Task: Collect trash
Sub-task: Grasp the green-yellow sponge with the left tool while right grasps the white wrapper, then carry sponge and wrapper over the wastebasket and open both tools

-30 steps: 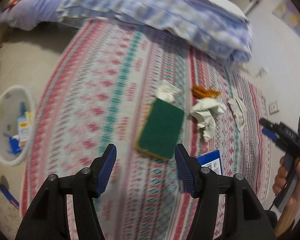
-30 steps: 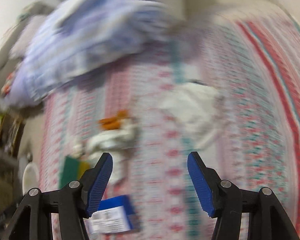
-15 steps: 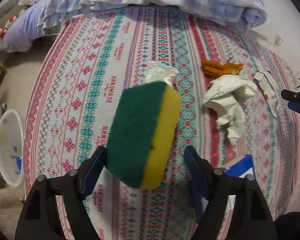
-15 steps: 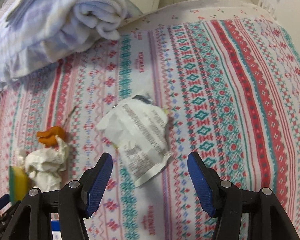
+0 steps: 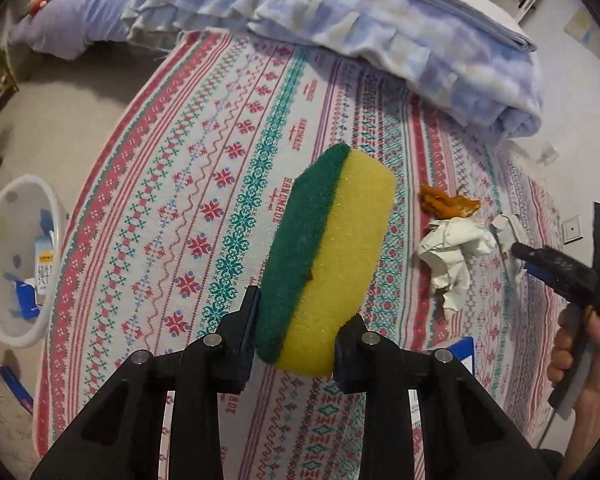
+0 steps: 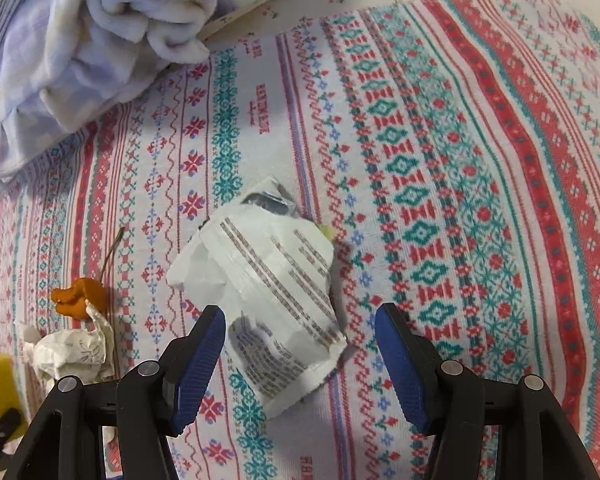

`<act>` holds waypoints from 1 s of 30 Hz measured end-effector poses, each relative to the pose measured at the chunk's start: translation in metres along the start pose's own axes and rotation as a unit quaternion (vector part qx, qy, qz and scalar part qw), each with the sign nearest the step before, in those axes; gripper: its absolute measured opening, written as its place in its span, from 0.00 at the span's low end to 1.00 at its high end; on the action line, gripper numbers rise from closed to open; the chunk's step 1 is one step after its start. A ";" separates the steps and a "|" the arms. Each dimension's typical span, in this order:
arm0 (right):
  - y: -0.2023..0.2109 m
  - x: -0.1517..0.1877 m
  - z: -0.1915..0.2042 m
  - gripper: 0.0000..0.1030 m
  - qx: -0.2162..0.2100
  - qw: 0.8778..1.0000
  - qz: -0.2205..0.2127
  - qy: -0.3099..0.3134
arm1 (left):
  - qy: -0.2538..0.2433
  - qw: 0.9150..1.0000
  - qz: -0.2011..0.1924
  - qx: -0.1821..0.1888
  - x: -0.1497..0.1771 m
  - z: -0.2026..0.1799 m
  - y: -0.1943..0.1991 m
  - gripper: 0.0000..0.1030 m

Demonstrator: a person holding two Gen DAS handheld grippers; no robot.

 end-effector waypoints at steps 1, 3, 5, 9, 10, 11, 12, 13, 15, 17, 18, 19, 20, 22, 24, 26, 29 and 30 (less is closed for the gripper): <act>0.000 0.000 0.002 0.65 0.005 1.000 -0.005 0.004 | -0.001 1.000 0.000 0.001 -0.001 -0.004 0.000 0.32; -0.003 0.002 0.008 0.62 0.024 0.999 -0.014 0.020 | 0.002 1.000 0.002 0.007 0.002 -0.006 0.003 0.32; -0.006 0.006 0.019 0.48 0.044 0.997 -0.021 0.053 | 0.006 1.000 0.004 0.010 0.003 -0.002 0.003 0.32; -0.006 0.010 0.029 0.22 0.037 0.997 -0.018 0.058 | 0.017 1.000 0.005 0.016 0.002 0.007 0.008 0.32; -0.005 0.011 0.031 0.17 0.032 0.998 -0.020 0.053 | 0.020 1.000 0.003 0.021 0.001 0.009 0.011 0.32; 0.000 0.011 0.036 0.17 0.019 0.998 -0.023 0.048 | 0.022 0.999 0.001 0.024 0.001 0.011 0.014 0.32; 0.004 0.011 0.041 0.16 0.011 0.998 -0.029 0.049 | 0.024 0.999 -0.003 0.027 0.000 0.013 0.018 0.32; 0.012 0.010 0.044 0.16 0.006 0.998 -0.038 0.052 | 0.025 0.999 -0.005 0.028 0.000 0.016 0.019 0.32; 0.030 0.009 0.058 0.15 -0.001 0.996 -0.067 0.066 | 0.029 0.999 -0.010 0.030 -0.001 0.022 0.025 0.32; 0.046 0.010 0.069 0.15 -0.016 0.993 -0.090 0.078 | 0.037 0.999 -0.013 0.036 -0.001 0.032 0.029 0.32; 0.053 0.012 0.075 0.15 -0.025 0.991 -0.100 0.083 | 0.041 0.998 -0.015 0.038 0.001 0.037 0.031 0.32; 0.058 0.015 0.078 0.15 -0.031 0.990 -0.105 0.085 | 0.043 0.998 -0.015 0.038 0.001 0.041 0.032 0.32; 0.062 0.017 0.083 0.15 -0.039 0.989 -0.110 0.089 | 0.047 0.998 -0.017 0.039 0.002 0.047 0.034 0.32; 0.065 0.022 0.089 0.15 -0.047 0.988 -0.115 0.097 | 0.060 0.997 -0.019 0.047 0.002 0.060 0.038 0.32; 0.068 0.031 0.097 0.15 -0.060 0.986 -0.117 0.106 | 0.072 0.996 -0.023 0.052 0.002 0.072 0.044 0.32; 0.071 0.039 0.112 0.16 -0.071 0.983 -0.118 0.120 | 0.085 0.995 -0.032 0.050 0.002 0.090 0.052 0.32; 0.074 0.054 0.126 0.16 -0.085 0.979 -0.121 0.141 | 0.108 0.993 -0.043 0.038 0.005 0.122 0.063 0.32; 0.073 0.059 0.132 0.16 -0.090 0.978 -0.119 0.149 | 0.115 0.992 -0.044 0.037 0.006 0.130 0.065 0.32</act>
Point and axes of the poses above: each gripper's, at about its wrist camera, not at the fingertips, and y roughly against the way its jaws point, z to its left, x to its underside, the point moved 6 cm from there along -y, roughly the way its jaws point, and after that the axes turned 7 degrees about -y, right-handed, at the moved point
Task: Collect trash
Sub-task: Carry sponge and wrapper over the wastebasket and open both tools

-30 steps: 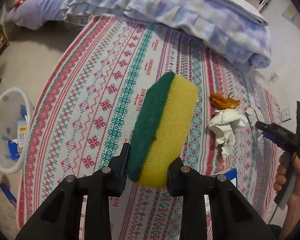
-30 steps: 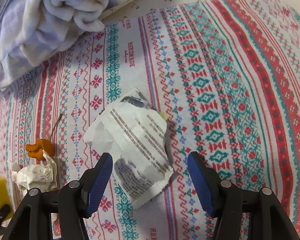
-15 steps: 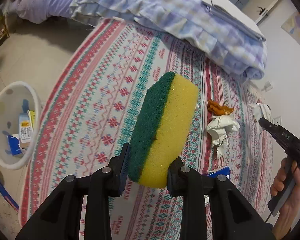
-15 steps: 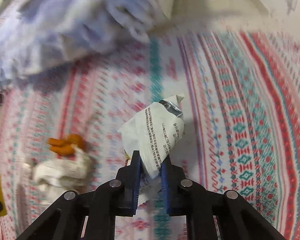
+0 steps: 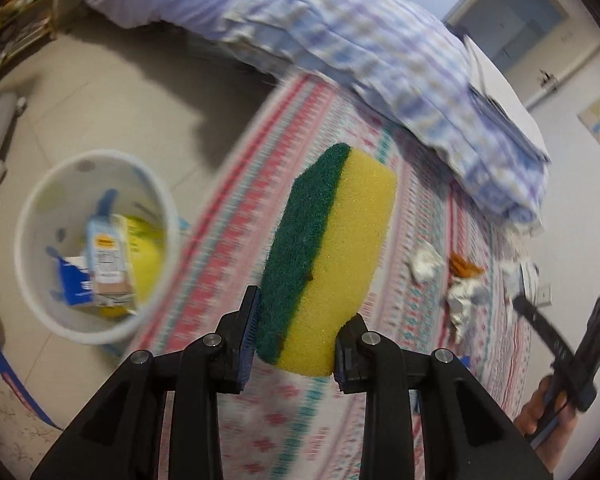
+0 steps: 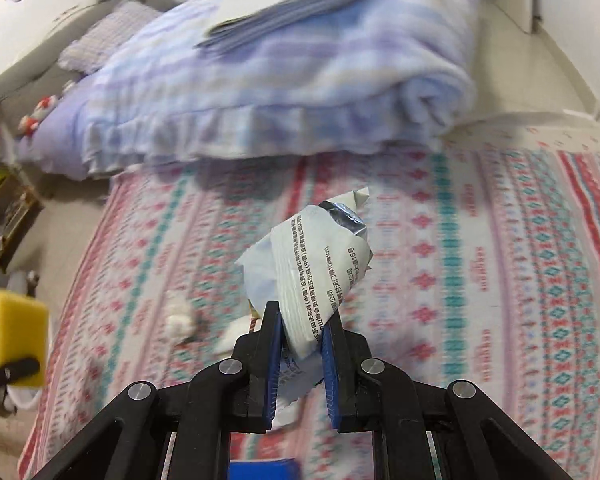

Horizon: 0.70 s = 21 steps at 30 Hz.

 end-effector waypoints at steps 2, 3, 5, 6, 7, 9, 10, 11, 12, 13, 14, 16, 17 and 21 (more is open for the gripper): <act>-0.003 0.007 0.012 0.16 -0.009 1.000 0.005 0.011 | 0.027 1.000 -0.002 0.004 -0.001 0.025 0.007 0.32; -0.004 0.012 0.019 0.16 -0.012 1.000 0.007 0.020 | 0.040 0.999 -0.001 0.009 -0.001 0.036 0.010 0.32; -0.007 0.021 0.034 0.16 -0.020 0.999 0.012 0.035 | 0.076 0.997 -0.004 0.027 0.000 0.061 0.021 0.32; -0.009 0.024 0.039 0.16 -0.022 0.999 0.015 0.042 | 0.092 0.995 -0.009 0.032 -0.001 0.075 0.028 0.32; -0.010 0.028 0.045 0.16 -0.024 0.998 0.018 0.047 | 0.102 0.994 -0.016 0.030 -0.002 0.086 0.034 0.32; -0.014 0.038 0.059 0.16 -0.030 0.997 0.028 0.059 | 0.112 0.993 -0.026 0.019 -0.005 0.103 0.042 0.32; -0.015 0.042 0.065 0.16 -0.033 0.997 0.031 0.064 | 0.117 0.993 -0.031 0.011 -0.006 0.112 0.045 0.32; -0.017 0.047 0.076 0.16 -0.039 0.996 0.033 0.073 | 0.121 0.992 -0.032 0.003 -0.006 0.120 0.047 0.32; -0.018 0.050 0.084 0.16 -0.042 0.995 0.034 0.080 | 0.128 0.991 -0.029 -0.001 -0.005 0.128 0.046 0.32; -0.018 0.053 0.094 0.16 -0.047 0.994 0.034 0.088 | 0.137 0.990 -0.024 -0.001 -0.004 0.135 0.043 0.32; -0.019 0.058 0.107 0.16 -0.056 0.993 0.035 0.097 | 0.148 0.989 -0.018 0.004 -0.003 0.142 0.040 0.32; -0.022 0.066 0.129 0.16 -0.071 0.991 0.039 0.106 | 0.167 0.986 -0.006 0.016 -0.001 0.150 0.033 0.32; -0.024 0.069 0.140 0.16 -0.079 0.990 0.044 0.111 | 0.174 0.984 -0.002 0.023 0.000 0.153 0.030 0.32; -0.040 0.090 0.191 0.16 -0.109 0.983 0.065 0.136 | 0.187 0.982 -0.001 0.030 -0.001 0.162 0.028 0.33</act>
Point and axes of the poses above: each gripper's, at about its wrist camera, not at the fingertips, and y roughly against the way its jaws point, z to its left, x to its underside, the point moved 6 cm from there along -y, roughly the way its jaws point, and after that the axes turned 7 degrees about -y, right-handed, at the moved point
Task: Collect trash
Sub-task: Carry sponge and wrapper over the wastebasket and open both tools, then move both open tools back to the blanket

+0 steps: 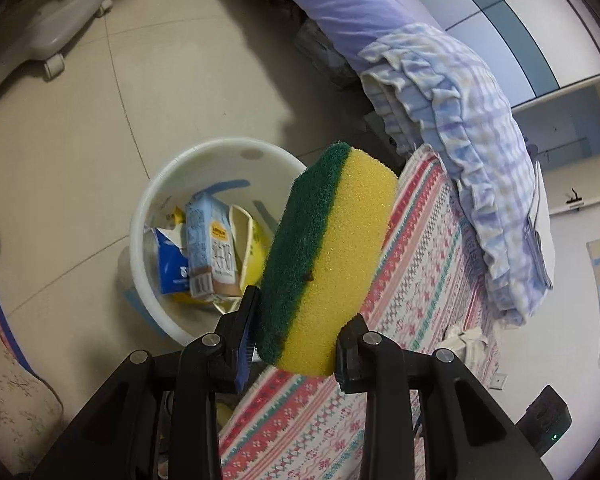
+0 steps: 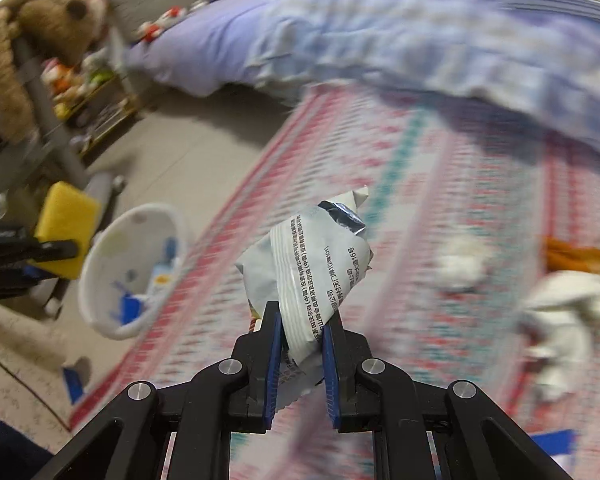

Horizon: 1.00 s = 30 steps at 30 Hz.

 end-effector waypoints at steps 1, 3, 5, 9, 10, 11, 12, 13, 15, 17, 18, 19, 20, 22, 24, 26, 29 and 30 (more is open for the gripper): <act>-0.006 0.001 0.009 0.16 -0.006 1.000 0.005 0.003 | 0.001 1.000 -0.001 -0.004 -0.002 0.002 -0.001 0.34; -0.022 0.003 0.031 0.16 -0.022 1.000 0.015 0.007 | 0.010 1.000 0.000 -0.005 -0.003 0.008 -0.002 0.34; -0.036 0.002 0.050 0.16 -0.037 0.999 0.020 0.004 | 0.027 1.000 0.002 -0.003 -0.005 0.015 -0.005 0.37; -0.067 -0.003 0.091 0.16 -0.062 0.998 0.031 0.003 | 0.051 0.999 0.011 -0.002 -0.009 0.026 -0.008 0.45; -0.074 -0.003 0.098 0.16 -0.064 0.997 0.035 0.004 | 0.055 0.998 0.006 0.002 -0.011 0.028 -0.006 0.50; -0.084 -0.005 0.108 0.16 -0.066 0.997 0.041 0.006 | 0.056 0.998 0.003 0.003 -0.013 0.029 -0.004 0.52; -0.091 -0.006 0.115 0.17 -0.066 0.997 0.045 0.009 | 0.057 0.998 -0.001 0.003 -0.015 0.031 -0.002 0.58; -0.096 -0.006 0.120 0.17 -0.065 0.997 0.048 0.012 | 0.059 0.998 -0.007 0.003 -0.017 0.031 0.001 0.61; -0.106 -0.009 0.132 0.17 -0.062 0.996 0.053 0.018 | 0.064 0.998 -0.018 0.005 -0.020 0.034 0.006 0.61; -0.113 -0.011 0.140 0.17 -0.062 0.996 0.056 0.021 | 0.066 0.998 -0.021 0.007 -0.022 0.036 0.010 0.61; -0.115 -0.011 0.143 0.18 -0.063 0.996 0.057 0.022 | 0.068 0.997 -0.023 0.008 -0.022 0.037 0.012 0.61; -0.118 -0.012 0.146 0.18 -0.062 0.996 0.057 0.022 | 0.069 0.997 -0.023 0.009 -0.023 0.038 0.013 0.61; -0.120 -0.013 0.148 0.18 -0.061 0.996 0.057 0.024 | 0.069 0.997 -0.024 0.011 -0.023 0.037 0.014 0.61; -0.124 -0.013 0.152 0.21 -0.058 0.996 0.059 0.028 | 0.066 0.997 -0.026 0.011 -0.023 0.036 0.016 0.61; -0.130 -0.014 0.159 0.24 -0.051 0.996 0.060 0.033 | 0.063 0.998 -0.027 0.008 -0.022 0.035 0.017 0.61; -0.134 -0.016 0.164 0.37 -0.050 0.996 0.061 0.037 | 0.063 0.998 -0.028 0.007 -0.022 0.035 0.018 0.61; -0.139 -0.020 0.164 0.54 -0.036 0.997 0.063 0.040 | 0.064 0.998 -0.028 0.007 -0.021 0.035 0.020 0.61; -0.138 -0.020 0.164 0.54 -0.035 0.996 0.064 0.040 | 0.063 0.998 -0.028 0.007 -0.021 0.034 0.022 0.61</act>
Point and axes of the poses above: each gripper's, at about its wrist camera, not at the fingertips, and y roughly against the way its jaws point, z to its left, x to its underside, the point moved 6 cm from there along -y, roughly the way its jaws point, and after that the axes turned 7 degrees about -y, right-handed, at the moved point
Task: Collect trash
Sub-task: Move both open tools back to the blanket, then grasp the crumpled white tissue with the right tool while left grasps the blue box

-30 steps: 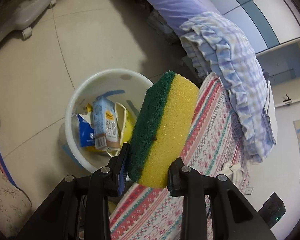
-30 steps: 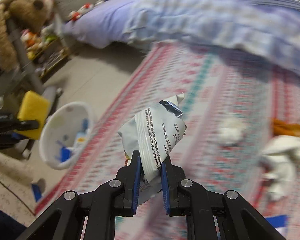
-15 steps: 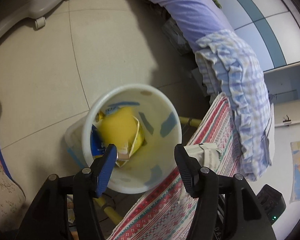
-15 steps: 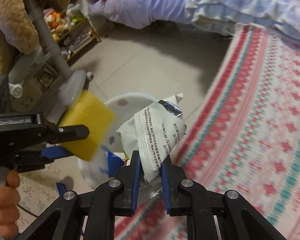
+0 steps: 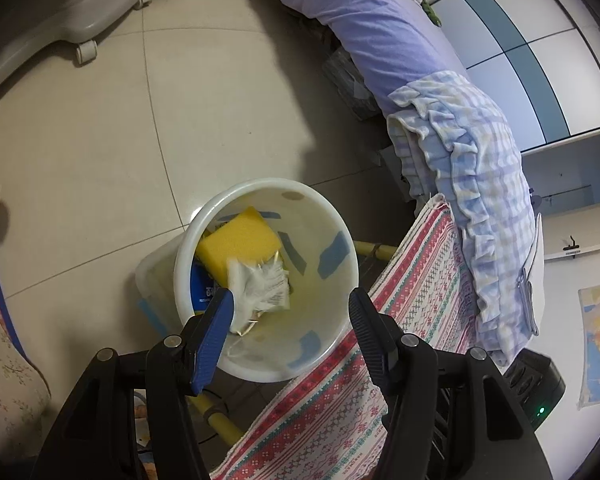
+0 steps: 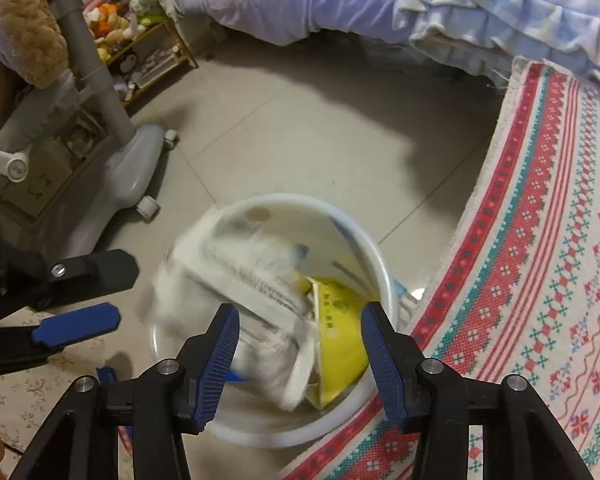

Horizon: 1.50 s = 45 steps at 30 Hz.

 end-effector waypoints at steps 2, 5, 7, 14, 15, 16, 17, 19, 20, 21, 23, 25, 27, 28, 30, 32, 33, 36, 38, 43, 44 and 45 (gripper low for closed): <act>0.005 0.001 -0.002 0.54 -0.002 1.000 -0.001 0.001 | -0.006 1.000 -0.004 -0.001 0.002 -0.004 0.004 0.61; 0.014 0.006 -0.008 0.54 0.003 1.000 -0.002 0.000 | -0.015 1.000 -0.008 -0.009 0.008 -0.010 0.010 0.61; 0.025 0.010 -0.014 0.54 0.001 1.000 -0.004 -0.001 | -0.020 1.000 -0.007 -0.010 0.014 -0.018 0.014 0.61; 0.087 0.029 -0.059 0.54 0.019 0.999 -0.026 -0.002 | -0.079 0.995 -0.034 -0.044 0.045 -0.051 0.037 0.61; 0.100 0.033 -0.072 0.54 0.027 0.999 -0.031 -0.006 | -0.087 0.994 -0.037 -0.052 0.050 -0.053 0.039 0.61; 0.110 0.036 -0.082 0.54 0.034 0.999 -0.034 -0.008 | -0.100 0.993 -0.038 -0.058 0.061 -0.056 0.042 0.61; 0.121 0.039 -0.095 0.54 0.044 0.998 -0.038 -0.012 | -0.109 0.991 -0.038 -0.061 0.068 -0.058 0.042 0.61; 0.146 0.044 -0.125 0.54 0.062 0.997 -0.047 -0.022 | -0.127 0.989 -0.030 -0.069 0.089 -0.064 0.043 0.61; 0.161 0.046 -0.144 0.54 0.072 0.996 -0.051 -0.031 | -0.132 0.989 -0.025 -0.069 0.099 -0.067 0.043 0.61; 0.173 0.047 -0.161 0.56 0.081 0.994 -0.055 -0.040 | -0.135 0.988 -0.023 -0.065 0.109 -0.069 0.044 0.61; 0.195 0.047 -0.195 0.63 0.095 0.992 -0.061 -0.058 | -0.136 0.989 -0.017 -0.056 0.137 -0.076 0.047 0.61; 0.213 0.047 -0.228 0.72 0.115 0.989 -0.069 -0.064 | -0.138 0.989 -0.015 -0.054 0.160 -0.084 0.048 0.61; 0.222 0.043 -0.265 0.74 0.148 0.984 -0.074 -0.065 | -0.147 0.987 -0.018 -0.058 0.185 -0.093 0.051 0.61; 0.223 0.041 -0.280 0.74 0.158 0.982 -0.073 -0.071 | -0.154 0.986 -0.019 -0.059 0.196 -0.099 0.052 0.61; 0.217 0.043 -0.314 0.74 0.167 0.978 -0.066 -0.110 | -0.170 0.984 -0.012 -0.053 0.218 -0.113 0.051 0.61; 0.202 0.045 -0.332 0.74 0.151 0.977 -0.050 -0.141 | -0.185 0.982 -0.002 -0.043 0.234 -0.130 0.049 0.61; 0.193 0.044 -0.336 0.74 0.144 0.978 -0.043 -0.144 | -0.194 0.980 0.002 -0.039 0.241 -0.138 0.046 0.61; 0.174 0.043 -0.344 0.72 0.161 0.977 -0.032 -0.134 | -0.212 0.976 0.022 -0.038 0.259 -0.159 0.030 0.61; 0.164 0.046 -0.348 0.31 0.158 0.978 -0.017 -0.139 | -0.210 0.977 0.036 -0.025 0.270 -0.170 0.017 0.61; 0.193 0.045 -0.333 0.17 0.145 0.980 -0.031 -0.133 | -0.244 0.966 0.080 0.004 0.301 -0.213 -0.031 0.61; 0.201 0.045 -0.329 0.17 0.141 0.981 -0.036 -0.129 | -0.250 0.964 0.086 0.008 0.306 -0.220 -0.041 0.61; 0.211 0.046 -0.325 0.17 0.137 0.982 -0.043 -0.125 | -0.257 0.961 0.097 0.010 0.313 -0.229 -0.054 0.61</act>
Point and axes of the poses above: each gripper's, at about its wrist camera, not at the fingertips, and y roughly against the way its jaws point, z to its left, x to its underside, the point moved 6 cm from there along -y, roughly the way its jaws point, and after that the axes turned 7 degrees about -y, right-handed, at the moved point
